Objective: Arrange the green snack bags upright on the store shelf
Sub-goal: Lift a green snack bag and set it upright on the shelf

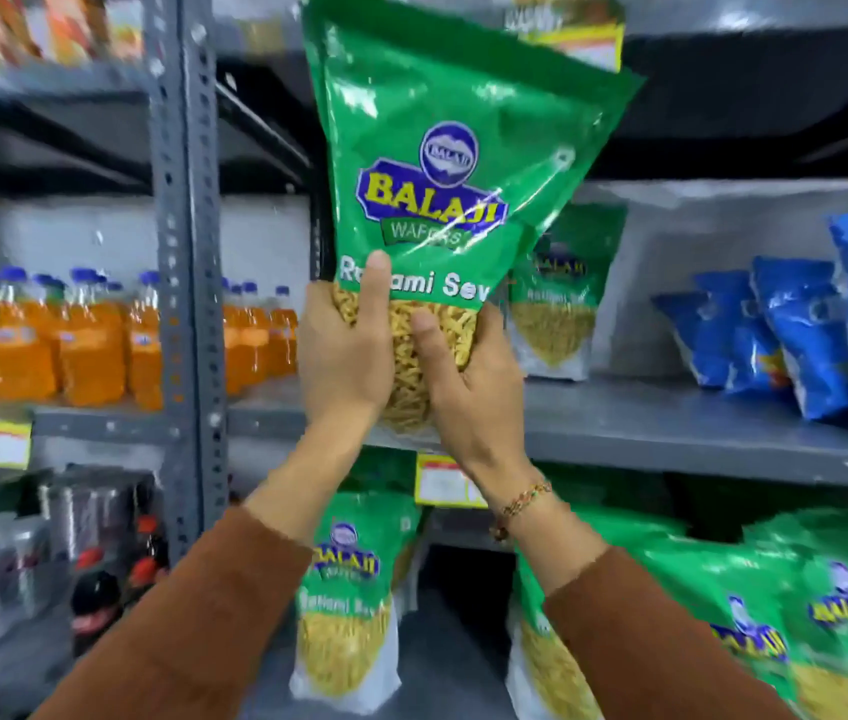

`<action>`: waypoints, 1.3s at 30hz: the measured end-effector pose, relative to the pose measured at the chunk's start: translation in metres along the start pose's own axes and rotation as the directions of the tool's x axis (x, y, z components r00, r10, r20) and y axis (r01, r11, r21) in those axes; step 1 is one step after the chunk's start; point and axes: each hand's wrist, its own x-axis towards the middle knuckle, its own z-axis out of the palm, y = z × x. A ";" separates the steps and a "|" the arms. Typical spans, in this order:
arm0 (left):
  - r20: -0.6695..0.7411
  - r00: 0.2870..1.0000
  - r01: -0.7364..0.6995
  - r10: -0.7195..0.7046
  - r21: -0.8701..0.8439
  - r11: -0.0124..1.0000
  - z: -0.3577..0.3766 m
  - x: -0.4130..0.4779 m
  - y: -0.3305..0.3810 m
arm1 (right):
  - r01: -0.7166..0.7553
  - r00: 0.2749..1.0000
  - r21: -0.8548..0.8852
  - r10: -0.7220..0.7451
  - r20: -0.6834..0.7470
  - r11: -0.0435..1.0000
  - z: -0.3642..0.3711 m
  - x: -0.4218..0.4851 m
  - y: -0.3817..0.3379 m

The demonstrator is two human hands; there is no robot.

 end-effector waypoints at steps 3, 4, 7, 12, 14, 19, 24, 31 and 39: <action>-0.002 0.998 0.066 -0.066 0.087 0.994 0.008 0.047 -0.024 | -0.126 0.981 0.120 0.106 0.160 0.985 0.025 0.039 0.014; 0.002 0.994 0.104 -0.105 0.125 0.987 0.011 0.060 -0.035 | -0.164 0.972 0.137 0.137 0.191 0.977 0.034 0.049 0.021; 0.032 0.973 0.217 -0.228 0.199 0.956 0.019 0.086 -0.067 | -0.247 0.943 0.125 0.209 0.259 0.961 0.056 0.067 0.046; 0.055 0.955 0.277 -0.290 0.181 0.944 0.028 0.094 -0.110 | -0.324 0.896 0.110 0.268 0.355 0.940 0.076 0.074 0.069; 0.064 0.955 0.275 -0.290 0.173 0.946 0.031 0.095 -0.121 | -0.360 0.875 0.135 0.285 0.391 0.923 0.080 0.072 0.077; 0.077 0.960 0.253 -0.270 0.186 0.950 0.035 0.100 -0.133 | -0.369 0.860 0.132 0.284 0.425 0.920 0.084 0.074 0.085; 0.107 0.969 0.192 -0.224 0.249 0.949 0.029 0.090 -0.123 | -0.229 0.948 0.115 0.195 0.253 0.967 0.071 0.063 0.076; -0.232 0.815 -0.577 0.531 -0.234 0.783 0.037 -0.060 -0.129 | 0.277 0.908 -0.377 -0.369 -0.198 0.884 -0.018 -0.060 0.107; 0.464 0.882 0.251 -0.087 -0.304 0.919 0.116 -0.308 -0.157 | -0.508 0.793 -0.446 0.199 -0.576 0.737 -0.186 -0.239 0.205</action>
